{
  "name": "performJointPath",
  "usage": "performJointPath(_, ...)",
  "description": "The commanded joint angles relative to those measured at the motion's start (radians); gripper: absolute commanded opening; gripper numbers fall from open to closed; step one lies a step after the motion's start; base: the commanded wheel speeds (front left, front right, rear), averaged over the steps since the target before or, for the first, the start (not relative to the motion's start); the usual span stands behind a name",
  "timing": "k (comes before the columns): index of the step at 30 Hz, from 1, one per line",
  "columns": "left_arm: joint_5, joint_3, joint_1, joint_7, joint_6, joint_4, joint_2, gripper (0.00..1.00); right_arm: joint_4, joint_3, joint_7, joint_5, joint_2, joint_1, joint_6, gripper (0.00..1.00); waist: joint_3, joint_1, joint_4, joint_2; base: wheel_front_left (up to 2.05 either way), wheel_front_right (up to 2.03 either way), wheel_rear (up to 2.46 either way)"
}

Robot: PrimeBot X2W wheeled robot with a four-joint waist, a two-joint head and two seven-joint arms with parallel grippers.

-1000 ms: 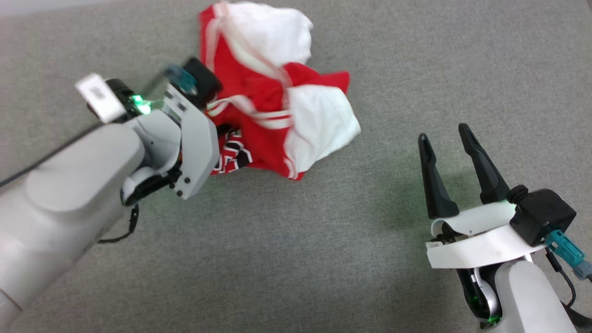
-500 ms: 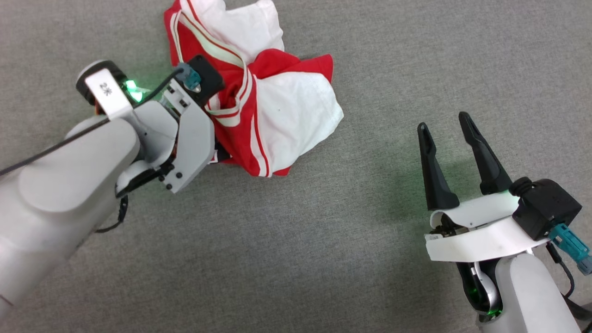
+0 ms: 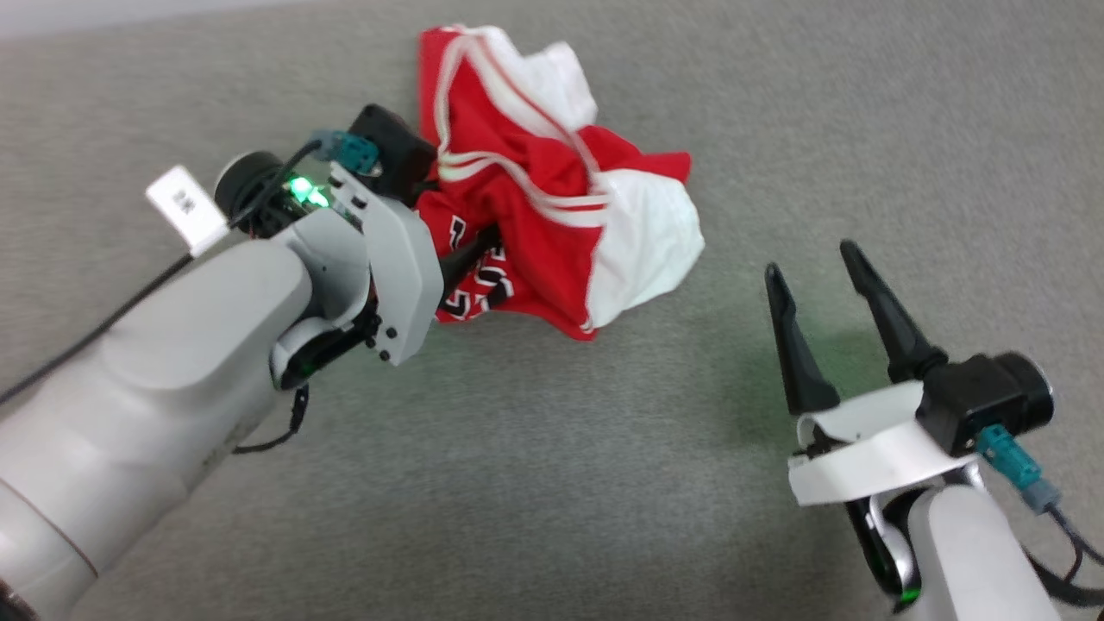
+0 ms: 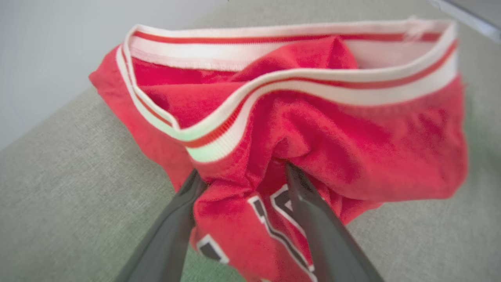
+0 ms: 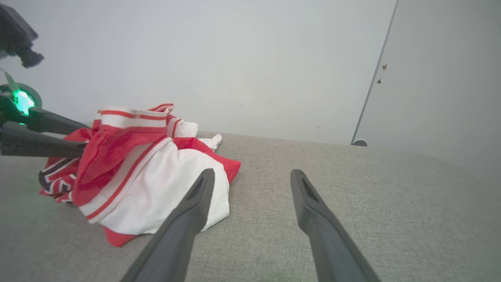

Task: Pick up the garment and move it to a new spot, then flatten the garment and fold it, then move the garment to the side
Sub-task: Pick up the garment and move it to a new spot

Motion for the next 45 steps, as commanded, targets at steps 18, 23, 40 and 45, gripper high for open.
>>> performJointPath(18, -0.288, 0.092, 0.420, -0.384, 0.001, 0.095, -0.016, 1.00, 0.095, -0.137, 0.000, -0.064, -0.010, 0.211, -0.001, 1.00, -0.293, 0.0000, 0.306, -0.0001, 0.00, 0.00, 0.00)
performJointPath(23, -0.207, 0.255, 0.573, -0.384, 0.001, 0.094, -0.016, 1.00, 0.073, -0.177, 0.014, -0.058, -0.023, 0.271, -0.001, 1.00, -0.314, 0.0000, 0.352, -0.0001, 0.00, 0.00, 0.00)
performJointPath(40, 0.244, 0.890, 1.107, -0.385, 0.103, -0.169, -0.048, 1.00, 0.030, -0.215, 0.051, -0.023, -0.055, 0.393, -0.001, 1.00, -0.404, 0.0000, 0.339, -0.0001, 0.00, 0.00, 0.00)
performJointPath(45, 0.365, 1.016, 1.215, -0.385, 0.117, -0.250, -0.081, 1.00, 0.020, -0.219, 0.051, -0.011, -0.059, 0.403, -0.001, 1.00, -0.413, 0.0000, 0.321, -0.0001, 0.00, 0.00, 0.00)
